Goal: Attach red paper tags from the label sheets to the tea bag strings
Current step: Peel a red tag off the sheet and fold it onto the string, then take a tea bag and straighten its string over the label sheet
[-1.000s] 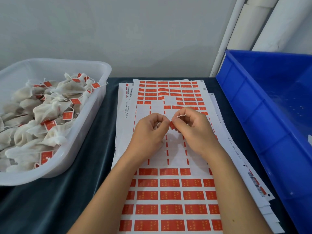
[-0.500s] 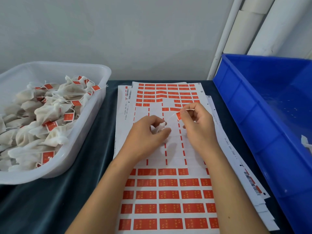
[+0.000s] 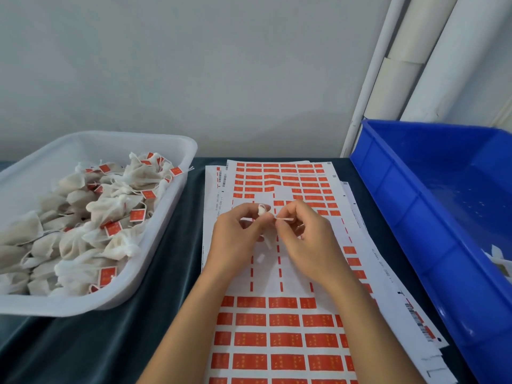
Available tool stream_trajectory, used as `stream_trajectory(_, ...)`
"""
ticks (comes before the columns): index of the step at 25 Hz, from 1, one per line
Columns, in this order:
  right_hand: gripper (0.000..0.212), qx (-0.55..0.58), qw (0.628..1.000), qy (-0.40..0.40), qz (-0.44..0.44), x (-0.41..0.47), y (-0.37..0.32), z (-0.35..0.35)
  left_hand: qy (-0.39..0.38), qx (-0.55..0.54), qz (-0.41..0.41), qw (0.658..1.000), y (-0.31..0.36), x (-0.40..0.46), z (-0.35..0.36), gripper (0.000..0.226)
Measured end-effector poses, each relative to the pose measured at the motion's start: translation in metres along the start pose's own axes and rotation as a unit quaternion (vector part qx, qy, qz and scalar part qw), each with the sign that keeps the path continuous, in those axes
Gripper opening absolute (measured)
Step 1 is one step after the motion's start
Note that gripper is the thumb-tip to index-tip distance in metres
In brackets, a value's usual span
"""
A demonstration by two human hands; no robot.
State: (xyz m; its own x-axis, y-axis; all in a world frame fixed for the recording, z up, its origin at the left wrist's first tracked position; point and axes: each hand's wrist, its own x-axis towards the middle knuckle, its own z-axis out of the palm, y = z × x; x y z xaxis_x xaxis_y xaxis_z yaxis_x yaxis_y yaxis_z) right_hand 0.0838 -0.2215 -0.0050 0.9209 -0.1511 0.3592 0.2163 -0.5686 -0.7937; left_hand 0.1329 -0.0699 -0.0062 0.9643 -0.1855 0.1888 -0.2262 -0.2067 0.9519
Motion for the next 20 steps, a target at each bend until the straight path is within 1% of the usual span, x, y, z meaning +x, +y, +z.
stream_trajectory(4, 0.013, 0.015, 0.999, -0.035, -0.021, -0.001, -0.012, 0.002, -0.004, -0.017, -0.005, 1.0, 0.008, -0.005, -0.006, 0.009)
stream_trajectory(9, 0.016, 0.05, 0.997, -0.037, -0.052, 0.004, -0.037, 0.007, 0.02, 0.01, -0.004, 1.0, 0.032, -0.014, -0.029, 0.01)
stream_trajectory(11, 0.012, 0.076, 0.994, -0.046, -0.064, 0.01, -0.055, 0.011, 0.029, 0.031, 0.023, 0.999, 0.049, -0.016, -0.046, 0.01)
stream_trajectory(14, 0.018, 0.1, 0.988, -0.071, -0.089, 0.028, -0.087, 0.029, 0.045, 0.079, 0.07, 0.993, 0.073, -0.013, -0.085, 0.009)
stream_trajectory(17, 0.022, 0.123, 0.98, -0.116, -0.104, 0.046, -0.121, 0.061, 0.104, 0.157, 0.09, 0.978, 0.081, -0.007, -0.128, 0.011)
stream_trajectory(20, 0.021, 0.15, 0.972, -0.154, -0.099, 0.06, -0.15, 0.1, 0.184, 0.232, 0.106, 0.949, 0.077, 0.002, -0.166, 0.011)
